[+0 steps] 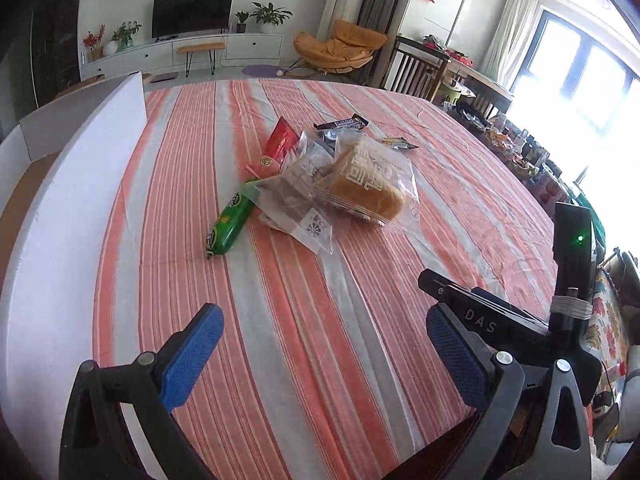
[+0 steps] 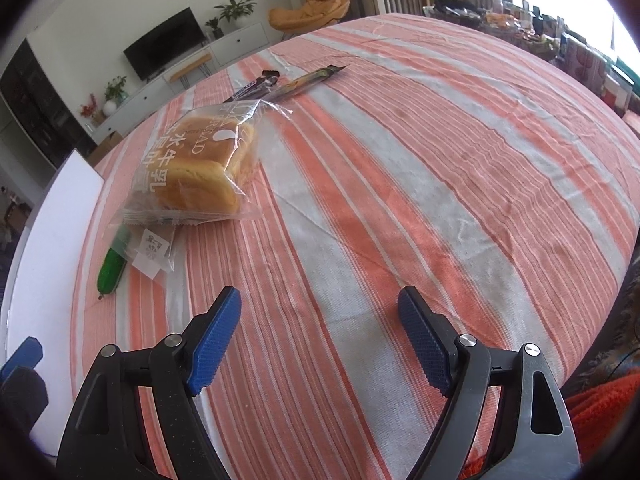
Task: Organize snacks
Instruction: 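Move both grippers back over the remaining snacks on the table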
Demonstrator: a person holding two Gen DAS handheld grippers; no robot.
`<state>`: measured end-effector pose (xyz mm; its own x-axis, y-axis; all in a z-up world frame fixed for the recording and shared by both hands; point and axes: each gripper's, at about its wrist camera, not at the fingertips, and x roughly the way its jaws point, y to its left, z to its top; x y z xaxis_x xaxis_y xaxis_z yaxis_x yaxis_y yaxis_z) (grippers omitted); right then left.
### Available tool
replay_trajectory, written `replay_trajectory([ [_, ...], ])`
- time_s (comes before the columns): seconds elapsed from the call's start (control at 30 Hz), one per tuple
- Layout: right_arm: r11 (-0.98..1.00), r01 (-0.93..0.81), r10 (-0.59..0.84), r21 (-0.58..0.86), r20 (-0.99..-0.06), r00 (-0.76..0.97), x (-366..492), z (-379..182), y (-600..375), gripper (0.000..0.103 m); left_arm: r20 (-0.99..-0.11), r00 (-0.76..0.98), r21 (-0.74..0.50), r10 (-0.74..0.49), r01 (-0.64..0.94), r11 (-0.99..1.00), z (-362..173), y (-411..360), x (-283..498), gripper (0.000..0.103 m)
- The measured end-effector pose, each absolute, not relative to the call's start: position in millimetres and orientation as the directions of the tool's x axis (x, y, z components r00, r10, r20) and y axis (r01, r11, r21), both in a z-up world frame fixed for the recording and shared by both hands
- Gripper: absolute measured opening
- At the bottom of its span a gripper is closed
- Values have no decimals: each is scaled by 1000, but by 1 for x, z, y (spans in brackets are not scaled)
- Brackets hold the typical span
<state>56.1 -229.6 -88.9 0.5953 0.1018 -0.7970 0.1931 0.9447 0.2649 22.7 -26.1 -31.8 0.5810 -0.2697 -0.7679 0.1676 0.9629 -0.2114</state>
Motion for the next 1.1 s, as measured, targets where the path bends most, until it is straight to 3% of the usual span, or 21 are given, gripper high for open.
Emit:
replay_trajectory([
  [0.17, 946, 190, 102, 263, -797, 595, 57, -89, -228, 85, -795, 573, -127, -198, 161, 979, -60, -33, 28, 101],
  [0.37, 947, 190, 99, 259, -798, 594, 57, -90, -228, 85, -815, 555, -111, -167, 134, 985, -90, -25, 41, 101],
  [0.83, 953, 179, 95, 242, -806, 584, 60, -91, -226, 88, -809, 579, -4, -97, 160, 987, -95, -36, 41, 103],
  [1.1, 981, 159, 10, 115, -838, 545, 66, -94, -209, 90, -808, 580, -6, -100, 162, 987, -96, -36, 43, 103],
])
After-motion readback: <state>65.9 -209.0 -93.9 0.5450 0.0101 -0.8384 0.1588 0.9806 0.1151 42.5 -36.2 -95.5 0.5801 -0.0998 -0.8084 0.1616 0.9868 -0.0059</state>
